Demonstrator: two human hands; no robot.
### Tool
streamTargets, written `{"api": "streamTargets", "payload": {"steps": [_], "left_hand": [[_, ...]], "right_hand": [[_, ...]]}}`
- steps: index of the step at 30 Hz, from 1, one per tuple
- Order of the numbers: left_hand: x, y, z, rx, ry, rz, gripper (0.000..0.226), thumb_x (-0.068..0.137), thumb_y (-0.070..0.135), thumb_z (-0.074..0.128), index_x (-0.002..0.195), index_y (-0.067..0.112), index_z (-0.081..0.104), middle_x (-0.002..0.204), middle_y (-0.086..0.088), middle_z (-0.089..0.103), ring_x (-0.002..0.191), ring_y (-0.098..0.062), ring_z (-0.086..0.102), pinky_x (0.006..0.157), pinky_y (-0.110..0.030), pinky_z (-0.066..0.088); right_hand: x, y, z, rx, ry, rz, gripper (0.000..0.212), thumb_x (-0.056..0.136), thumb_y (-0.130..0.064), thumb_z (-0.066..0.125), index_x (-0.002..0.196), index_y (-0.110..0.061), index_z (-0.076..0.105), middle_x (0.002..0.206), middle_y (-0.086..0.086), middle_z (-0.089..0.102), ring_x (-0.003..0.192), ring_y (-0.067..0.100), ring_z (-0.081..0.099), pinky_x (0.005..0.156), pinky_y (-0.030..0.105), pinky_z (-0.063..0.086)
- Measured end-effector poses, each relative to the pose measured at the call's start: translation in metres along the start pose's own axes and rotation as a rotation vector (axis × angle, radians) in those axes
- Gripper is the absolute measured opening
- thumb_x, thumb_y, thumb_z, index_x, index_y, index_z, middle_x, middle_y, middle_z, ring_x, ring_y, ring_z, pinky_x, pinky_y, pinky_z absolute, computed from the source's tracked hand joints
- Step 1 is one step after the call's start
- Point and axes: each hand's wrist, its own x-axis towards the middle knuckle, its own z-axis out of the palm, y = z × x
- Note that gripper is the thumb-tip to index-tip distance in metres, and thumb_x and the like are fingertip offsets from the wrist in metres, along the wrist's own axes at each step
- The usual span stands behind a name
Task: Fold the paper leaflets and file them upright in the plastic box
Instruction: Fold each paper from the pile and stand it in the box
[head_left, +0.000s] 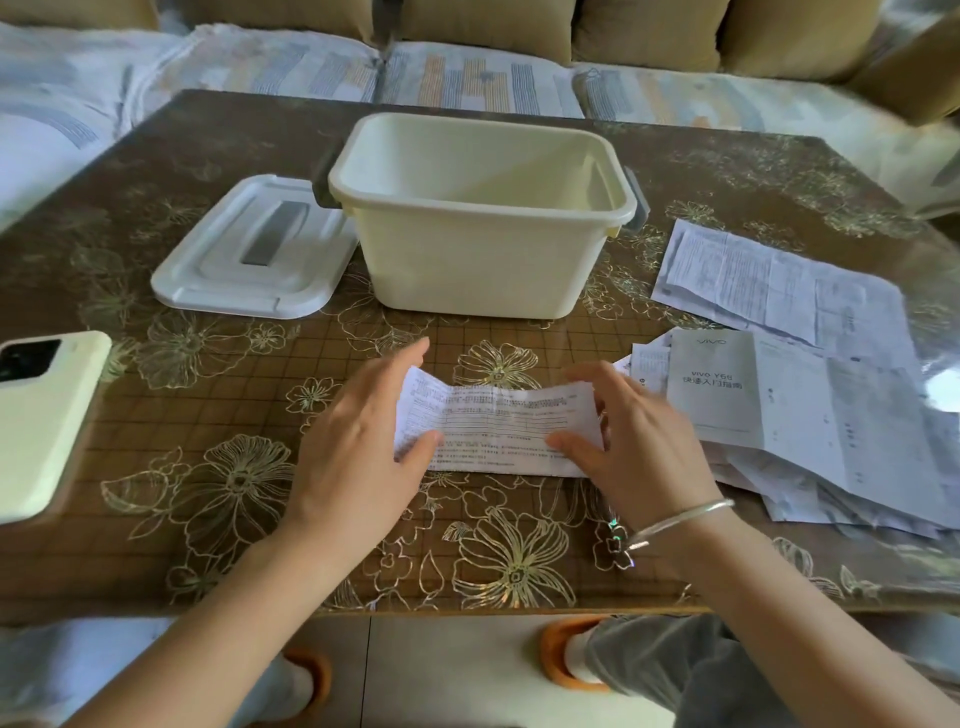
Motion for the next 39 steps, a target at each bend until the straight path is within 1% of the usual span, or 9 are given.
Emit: {"api": "streamTargets", "payload": {"steps": [4,9,11,15,20,26,30,35,39], "left_hand": [[0.002,0.005,-0.003,0.22,0.013,0.109,0.063,0.079,0.021,0.07,0.138,0.018,0.051,0.152,0.0,0.038,0.138,-0.022,0.034,0.109,-0.038,0.034],[0.005,0.012,0.005,0.241,-0.12,0.246,0.048,0.075,-0.004,0.072,0.118,0.018,0.068,0.114,0.004,0.065,0.105,-0.018,0.056,0.091,-0.039,0.048],[0.007,0.012,0.005,0.212,-0.165,0.245,0.046,0.078,-0.001,0.067,0.119,0.018,0.067,0.115,0.005,0.06,0.105,-0.015,0.053,0.088,-0.034,0.051],[0.016,0.005,-0.001,0.092,-0.234,0.209,0.039,0.085,0.024,0.067,0.124,0.03,0.063,0.118,0.013,0.053,0.111,-0.006,0.043,0.091,-0.025,0.038],[0.028,0.006,-0.002,0.06,-0.371,0.129,0.047,0.084,0.046,0.067,0.129,0.042,0.054,0.117,0.021,0.044,0.113,-0.002,0.037,0.093,-0.024,0.033],[0.038,0.01,-0.004,0.073,-0.475,0.087,0.058,0.079,0.055,0.067,0.133,0.045,0.048,0.117,0.021,0.043,0.114,-0.002,0.038,0.092,-0.027,0.037],[0.04,0.011,-0.006,0.078,-0.509,0.076,0.062,0.077,0.057,0.068,0.133,0.046,0.045,0.12,0.02,0.043,0.116,-0.003,0.038,0.089,-0.027,0.036],[0.038,0.013,-0.007,0.088,-0.502,0.066,0.066,0.075,0.059,0.068,0.134,0.045,0.043,0.123,0.021,0.043,0.117,-0.003,0.038,0.087,-0.025,0.033],[0.038,0.013,-0.007,0.086,-0.492,0.07,0.066,0.075,0.059,0.068,0.134,0.044,0.043,0.124,0.02,0.042,0.118,-0.003,0.037,0.088,-0.025,0.033]], "right_hand": [[0.006,-0.002,-0.01,-0.157,-0.093,-0.012,0.057,0.08,-0.052,0.065,0.132,-0.042,0.042,0.119,-0.007,0.045,0.106,0.015,0.049,0.075,0.025,0.043],[0.031,-0.005,-0.018,-0.161,-0.315,-0.088,0.052,0.081,-0.045,0.067,0.128,-0.035,0.048,0.119,-0.007,0.049,0.115,0.016,0.041,0.098,0.033,0.042],[0.043,-0.009,-0.019,-0.159,-0.344,-0.092,0.049,0.079,-0.05,0.067,0.12,-0.028,0.054,0.111,-0.005,0.057,0.109,0.018,0.049,0.095,0.035,0.044],[0.061,-0.018,-0.017,-0.233,-0.454,-0.028,0.072,0.062,-0.071,0.067,0.11,-0.019,0.054,0.101,-0.005,0.063,0.091,0.018,0.057,0.081,0.033,0.049],[0.067,-0.024,-0.024,-0.234,-0.522,0.01,0.048,0.067,-0.064,0.07,0.088,-0.021,0.061,0.087,-0.004,0.06,0.082,0.017,0.055,0.067,0.028,0.04],[0.054,-0.01,-0.032,0.116,-0.443,0.18,0.033,0.08,-0.05,0.067,0.093,-0.019,0.069,0.083,-0.005,0.068,0.068,0.008,0.061,0.058,0.023,0.049],[0.046,-0.007,-0.036,0.312,-0.402,0.293,0.021,0.086,-0.04,0.065,0.09,-0.02,0.068,0.077,-0.007,0.068,0.047,0.001,0.053,0.047,0.014,0.041],[0.042,-0.006,-0.036,0.643,-0.438,0.468,0.013,0.085,-0.033,0.067,0.085,-0.021,0.071,0.079,-0.005,0.074,0.075,0.012,0.067,0.076,0.029,0.054],[0.033,-0.015,-0.038,0.975,-0.43,0.545,0.028,0.081,-0.033,0.066,0.092,-0.008,0.061,0.089,0.01,0.073,0.083,0.024,0.072,0.068,0.034,0.059]]}}
